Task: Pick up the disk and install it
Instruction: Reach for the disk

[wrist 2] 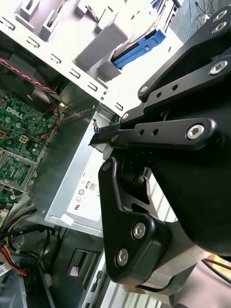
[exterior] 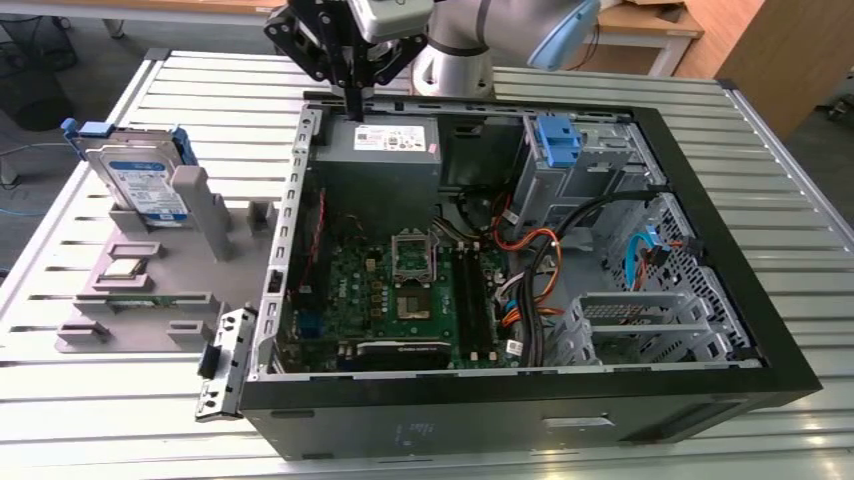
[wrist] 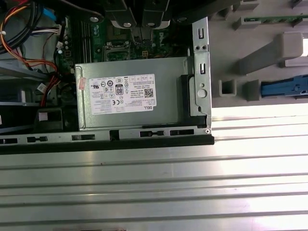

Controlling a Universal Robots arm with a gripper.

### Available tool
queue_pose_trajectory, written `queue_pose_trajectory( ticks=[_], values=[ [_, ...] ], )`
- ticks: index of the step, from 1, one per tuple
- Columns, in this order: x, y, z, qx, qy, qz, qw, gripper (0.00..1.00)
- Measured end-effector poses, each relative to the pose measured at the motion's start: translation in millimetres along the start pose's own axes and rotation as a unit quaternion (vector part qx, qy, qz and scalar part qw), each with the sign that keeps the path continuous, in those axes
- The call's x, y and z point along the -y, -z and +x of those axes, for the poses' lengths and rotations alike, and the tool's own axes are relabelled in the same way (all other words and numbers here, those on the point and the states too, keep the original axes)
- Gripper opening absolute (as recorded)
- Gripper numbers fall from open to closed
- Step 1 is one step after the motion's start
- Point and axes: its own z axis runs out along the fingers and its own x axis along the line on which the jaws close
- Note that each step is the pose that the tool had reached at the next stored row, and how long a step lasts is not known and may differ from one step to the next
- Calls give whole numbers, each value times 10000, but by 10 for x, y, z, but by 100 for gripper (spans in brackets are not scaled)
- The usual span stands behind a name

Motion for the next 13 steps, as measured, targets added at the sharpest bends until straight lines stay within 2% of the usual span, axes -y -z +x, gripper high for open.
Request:
queue_pose_trajectory(
  ticks=[9,13],
  values=[
    [1,0,4,0,0,0,10000,10],
    [3,1,29,0,0,0,10000,10]
  ],
)
